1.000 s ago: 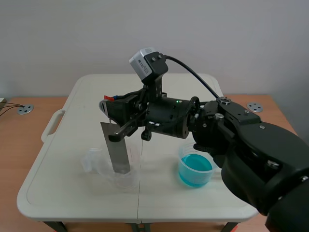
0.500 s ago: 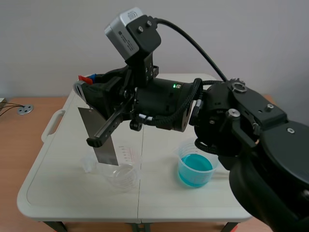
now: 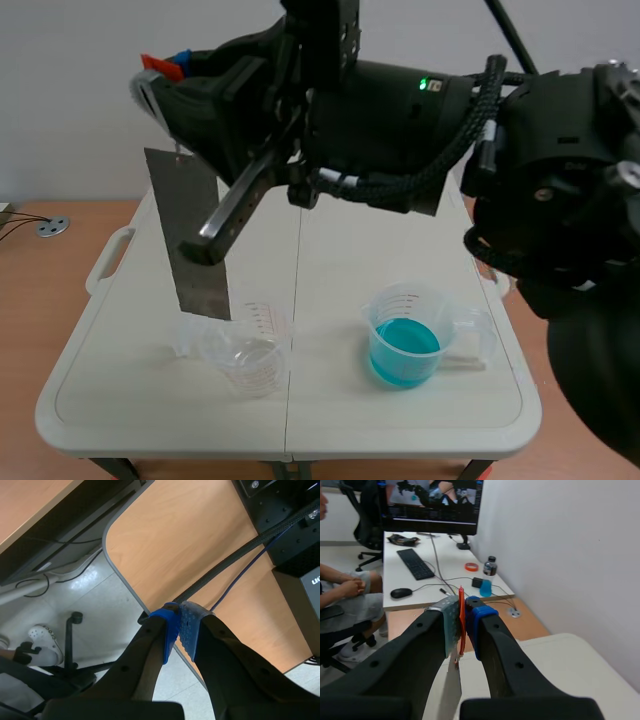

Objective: Hold the metal plate by the orange handle, dip it into the blue solution, take it out and point at it, then put the plate back in the beaker on the left.
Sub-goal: 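Point at the plate with the left hand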

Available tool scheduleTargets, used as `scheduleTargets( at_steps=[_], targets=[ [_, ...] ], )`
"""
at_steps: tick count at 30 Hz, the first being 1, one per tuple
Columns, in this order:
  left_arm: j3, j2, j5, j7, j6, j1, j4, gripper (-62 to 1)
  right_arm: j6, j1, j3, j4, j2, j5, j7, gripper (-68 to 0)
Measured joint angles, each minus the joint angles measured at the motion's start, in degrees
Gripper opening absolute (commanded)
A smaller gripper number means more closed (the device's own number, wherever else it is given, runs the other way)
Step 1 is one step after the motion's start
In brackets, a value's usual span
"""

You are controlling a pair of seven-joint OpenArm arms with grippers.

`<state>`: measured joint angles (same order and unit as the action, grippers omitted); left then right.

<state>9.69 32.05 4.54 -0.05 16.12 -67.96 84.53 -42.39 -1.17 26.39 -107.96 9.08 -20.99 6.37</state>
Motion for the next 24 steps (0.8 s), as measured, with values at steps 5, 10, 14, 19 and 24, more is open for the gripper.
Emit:
scheduleTargets(
  at_steps=[5, 10, 14, 19, 24],
  targets=[
    [5.0, 0.0, 0.0, 0.0, 0.0, 0.0, 5.0, -58.1, 0.0, 1.1, -3.5, -3.2, 1.5, -0.6, 0.2, -66.2],
    [10.1, 0.4, 0.0, 0.0, 0.0, 0.0, 10.4, -58.1, 0.0, 1.1, -7.0, -4.4, 5.8, -3.7, 0.2, -66.2],
    [12.7, 0.4, 0.0, 0.0, 0.0, 0.0, 14.7, -58.1, 0.0, 1.1, -9.7, -4.4, 9.8, -7.1, 0.2, -66.2],
    [14.1, 0.5, 0.0, 0.0, 0.0, 0.0, 19.4, -58.1, 0.0, 2.8, -13.7, -4.5, 14.4, -11.4, -1.2, -66.2],
    [14.1, 0.5, 0.0, -3.0, 0.4, 0.8, 24.7, -58.2, 0.0, 5.7, -17.8, -5.0, 18.8, -15.5, -2.5, -66.2]
  ],
)
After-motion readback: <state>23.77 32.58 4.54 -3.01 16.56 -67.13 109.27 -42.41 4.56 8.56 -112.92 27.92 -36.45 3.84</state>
